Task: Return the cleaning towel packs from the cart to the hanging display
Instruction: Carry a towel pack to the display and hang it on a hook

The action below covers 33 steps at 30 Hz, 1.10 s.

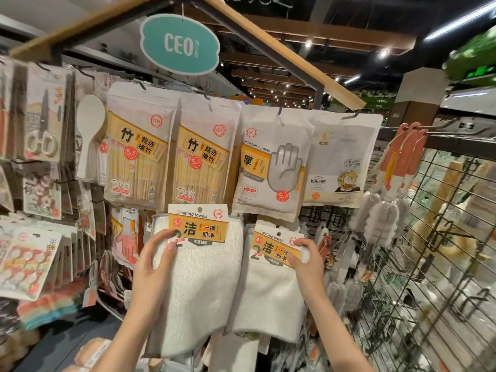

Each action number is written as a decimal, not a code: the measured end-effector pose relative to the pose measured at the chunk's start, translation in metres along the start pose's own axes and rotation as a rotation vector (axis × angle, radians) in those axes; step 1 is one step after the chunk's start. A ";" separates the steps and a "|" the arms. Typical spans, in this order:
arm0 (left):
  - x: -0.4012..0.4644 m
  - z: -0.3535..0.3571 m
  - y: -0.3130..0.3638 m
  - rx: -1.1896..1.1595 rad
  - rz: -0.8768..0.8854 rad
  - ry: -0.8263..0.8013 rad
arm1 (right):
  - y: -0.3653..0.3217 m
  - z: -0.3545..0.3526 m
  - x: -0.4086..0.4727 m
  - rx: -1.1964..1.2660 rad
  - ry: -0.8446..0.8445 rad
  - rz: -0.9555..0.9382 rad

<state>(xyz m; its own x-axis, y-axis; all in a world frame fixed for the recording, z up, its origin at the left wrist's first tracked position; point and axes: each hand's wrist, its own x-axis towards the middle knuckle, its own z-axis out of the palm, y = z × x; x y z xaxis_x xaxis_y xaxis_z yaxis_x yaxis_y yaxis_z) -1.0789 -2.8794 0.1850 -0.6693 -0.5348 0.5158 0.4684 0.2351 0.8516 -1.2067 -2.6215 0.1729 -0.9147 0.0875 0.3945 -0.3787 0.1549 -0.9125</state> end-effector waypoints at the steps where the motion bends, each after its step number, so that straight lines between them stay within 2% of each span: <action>1: -0.001 0.001 0.000 -0.002 -0.004 -0.003 | 0.001 0.000 -0.001 0.006 0.000 -0.001; 10: -0.004 0.003 -0.003 0.018 -0.026 -0.012 | 0.006 -0.003 -0.004 0.028 -0.010 -0.003; 20: -0.006 0.006 -0.002 0.002 -0.039 -0.012 | 0.015 0.006 0.015 -0.028 0.010 0.097; 28: -0.009 0.010 0.000 0.006 -0.043 -0.031 | 0.012 0.008 0.034 -0.222 -0.109 0.145; 33: -0.008 0.013 0.000 0.004 -0.052 -0.036 | 0.015 0.010 0.034 -0.371 -0.244 0.126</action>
<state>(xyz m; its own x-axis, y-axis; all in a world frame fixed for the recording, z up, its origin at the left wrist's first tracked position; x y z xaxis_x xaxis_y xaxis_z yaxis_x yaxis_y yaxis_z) -1.0813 -2.8641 0.1819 -0.7132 -0.5168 0.4735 0.4300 0.2109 0.8779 -1.2448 -2.6259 0.1717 -0.9737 -0.0993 0.2052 -0.2271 0.5034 -0.8337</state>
